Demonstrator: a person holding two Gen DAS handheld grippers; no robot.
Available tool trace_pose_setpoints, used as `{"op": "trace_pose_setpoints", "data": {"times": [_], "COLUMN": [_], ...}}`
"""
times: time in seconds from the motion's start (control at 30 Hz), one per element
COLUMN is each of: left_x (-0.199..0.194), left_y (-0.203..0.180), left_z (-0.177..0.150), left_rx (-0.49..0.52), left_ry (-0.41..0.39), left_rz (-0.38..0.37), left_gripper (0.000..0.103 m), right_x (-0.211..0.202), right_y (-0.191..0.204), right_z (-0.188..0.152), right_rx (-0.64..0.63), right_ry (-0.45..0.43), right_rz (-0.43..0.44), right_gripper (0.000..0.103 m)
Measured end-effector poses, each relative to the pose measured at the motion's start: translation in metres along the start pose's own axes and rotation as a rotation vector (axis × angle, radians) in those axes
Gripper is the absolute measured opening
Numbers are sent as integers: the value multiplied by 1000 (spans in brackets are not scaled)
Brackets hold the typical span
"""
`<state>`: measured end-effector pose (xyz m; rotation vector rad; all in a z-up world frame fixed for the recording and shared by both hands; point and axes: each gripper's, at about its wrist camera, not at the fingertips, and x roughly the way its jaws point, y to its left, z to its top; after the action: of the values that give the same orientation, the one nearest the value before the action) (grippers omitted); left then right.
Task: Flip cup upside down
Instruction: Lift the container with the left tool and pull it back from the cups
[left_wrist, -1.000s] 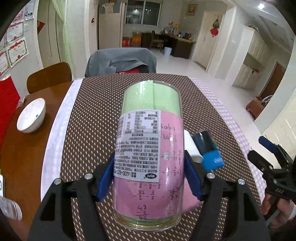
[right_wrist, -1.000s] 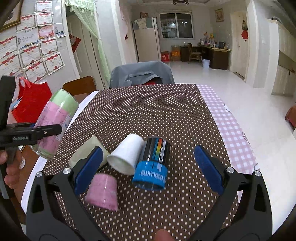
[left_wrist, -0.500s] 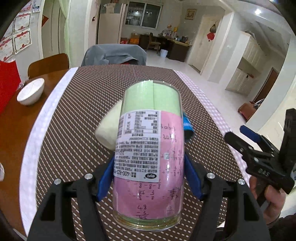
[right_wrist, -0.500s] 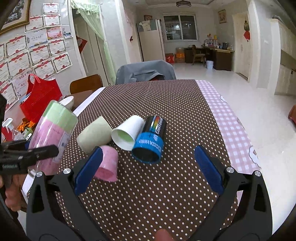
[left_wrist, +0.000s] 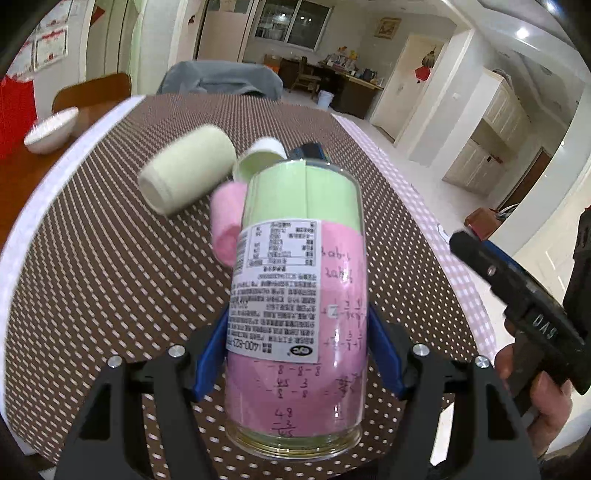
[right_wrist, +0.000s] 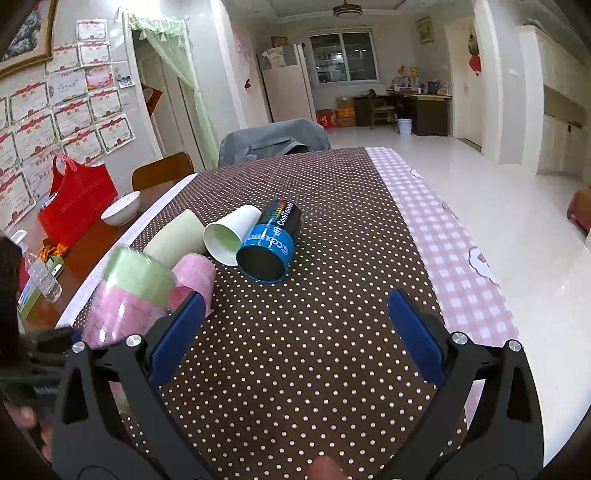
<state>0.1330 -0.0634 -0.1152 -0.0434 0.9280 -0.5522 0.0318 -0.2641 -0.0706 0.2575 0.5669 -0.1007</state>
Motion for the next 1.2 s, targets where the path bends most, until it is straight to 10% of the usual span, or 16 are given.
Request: {"op": "trace_pose_setpoints", "data": {"times": [0.5, 0.73, 1.2], "left_x": [39, 23, -37], "left_y": [6, 2, -13], "left_z": [-37, -40, -39], "left_rx": [-32, 17, 27], "left_ry": [51, 15, -112], "left_rz": [88, 156, 203], "left_gripper": [72, 88, 88], "right_x": [-1, 2, 6], "right_y": [9, 14, 26], "right_z": [-8, -9, -7], "right_rx": [-18, -14, -6], "right_ry": [-7, 13, 60], "right_rz": [13, 36, 80], "right_gripper": [97, 97, 97]}}
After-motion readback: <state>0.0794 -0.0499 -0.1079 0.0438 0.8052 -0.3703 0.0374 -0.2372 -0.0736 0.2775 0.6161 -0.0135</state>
